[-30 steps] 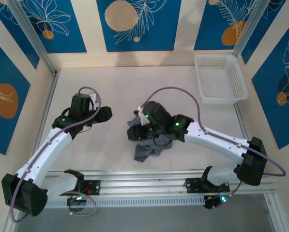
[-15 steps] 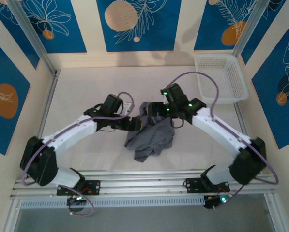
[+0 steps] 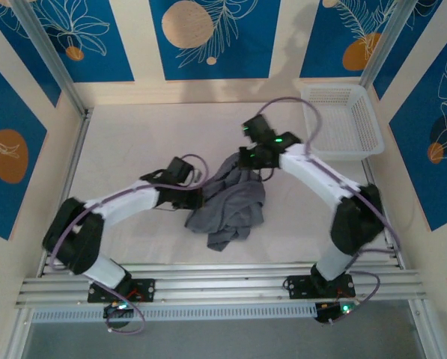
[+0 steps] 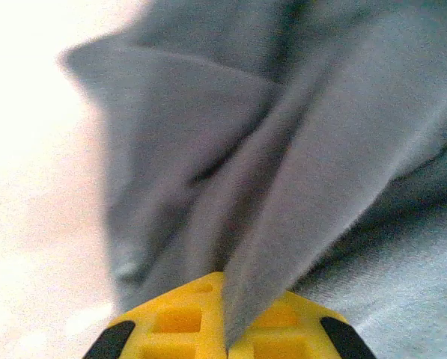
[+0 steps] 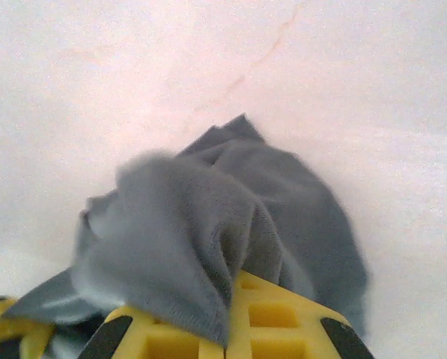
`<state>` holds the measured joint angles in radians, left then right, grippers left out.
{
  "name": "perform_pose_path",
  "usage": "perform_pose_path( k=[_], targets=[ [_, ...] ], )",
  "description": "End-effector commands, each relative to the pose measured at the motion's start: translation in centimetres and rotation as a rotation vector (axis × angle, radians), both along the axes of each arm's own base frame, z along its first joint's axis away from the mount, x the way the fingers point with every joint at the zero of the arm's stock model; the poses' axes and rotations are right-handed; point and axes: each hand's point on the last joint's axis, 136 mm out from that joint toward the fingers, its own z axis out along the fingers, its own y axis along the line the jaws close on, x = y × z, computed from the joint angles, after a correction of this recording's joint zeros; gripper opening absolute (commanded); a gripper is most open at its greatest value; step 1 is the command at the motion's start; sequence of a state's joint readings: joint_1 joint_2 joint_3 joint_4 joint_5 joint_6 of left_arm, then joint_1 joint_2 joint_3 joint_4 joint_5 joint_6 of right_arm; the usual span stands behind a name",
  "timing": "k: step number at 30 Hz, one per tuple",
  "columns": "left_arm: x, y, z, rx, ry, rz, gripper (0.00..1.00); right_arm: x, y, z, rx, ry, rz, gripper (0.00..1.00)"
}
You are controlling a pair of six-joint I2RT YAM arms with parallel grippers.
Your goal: Fold the inside-out t-shirt
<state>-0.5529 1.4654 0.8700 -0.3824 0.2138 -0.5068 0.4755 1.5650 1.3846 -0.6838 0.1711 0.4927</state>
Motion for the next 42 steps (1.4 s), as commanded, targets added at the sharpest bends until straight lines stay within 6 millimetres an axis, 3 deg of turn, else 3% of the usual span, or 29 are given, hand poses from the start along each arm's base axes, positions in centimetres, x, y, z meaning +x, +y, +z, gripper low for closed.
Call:
perform_pose_path(
  k=[1,3,4,7,9,11,13,15,17,19,20,26,30,34,37,42],
  targets=[
    [-0.4,5.7,-0.2,0.063,-0.031,0.128,0.00,-1.2,-2.1,8.4,0.458,-0.106,0.001,0.00],
    [-1.1,6.2,-0.1,0.064,-0.044,0.107,0.00,-2.2,-2.1,9.3,0.507,-0.118,0.056,0.00],
    [-1.1,5.6,0.1,0.029,-0.048,0.086,0.00,-3.0,-1.0,9.2,0.486,-0.108,0.116,0.00],
    [-0.5,4.2,1.8,-0.044,-0.099,0.058,0.42,-5.3,3.1,8.6,0.468,-0.053,0.286,0.00],
    [0.5,5.2,4.1,-0.010,-0.198,0.089,0.59,-6.0,4.5,9.2,0.500,-0.053,0.334,0.00],
    [1.3,6.5,7.6,0.035,-0.319,0.113,0.70,-6.1,4.5,10.1,0.525,-0.063,0.314,0.00],
    [1.5,4.9,11.2,-0.051,-0.422,0.040,0.73,-6.4,4.9,10.9,0.562,-0.061,0.329,0.00],
    [0.9,1.1,14.4,-0.182,-0.504,-0.122,0.73,-7.0,5.7,11.7,0.606,-0.040,0.369,0.00],
    [-1.2,-3.9,16.3,-0.245,-0.566,-0.362,0.73,-7.2,6.3,12.3,0.623,-0.012,0.378,0.00],
    [-2.3,-6.9,16.2,-0.166,-0.616,-0.476,0.74,-7.3,6.7,12.7,0.631,0.005,0.376,0.00],
    [-1.7,-7.5,15.6,-0.105,-0.629,-0.462,0.73,-7.5,6.9,13.1,0.631,0.004,0.380,0.00],
    [3.3,-8.2,13.4,0.021,-0.736,-0.293,0.73,-8.2,7.6,14.0,0.617,-0.015,0.389,0.00],
    [5.1,-8.2,12.3,0.079,-0.765,-0.251,0.73,-8.5,7.9,14.0,0.615,-0.007,0.392,0.00],
    [4.8,-8.1,13.0,0.081,-0.763,-0.262,0.58,-7.9,7.3,12.8,0.566,0.003,0.339,0.00],
    [3.3,-7.7,13.2,0.063,-0.732,-0.319,0.57,-6.8,5.5,11.1,0.490,0.021,0.232,0.00],
    [1.1,-7.0,12.4,-0.003,-0.637,-0.401,0.25,-6.4,5.2,10.7,0.505,0.052,0.232,0.00]
  ],
)
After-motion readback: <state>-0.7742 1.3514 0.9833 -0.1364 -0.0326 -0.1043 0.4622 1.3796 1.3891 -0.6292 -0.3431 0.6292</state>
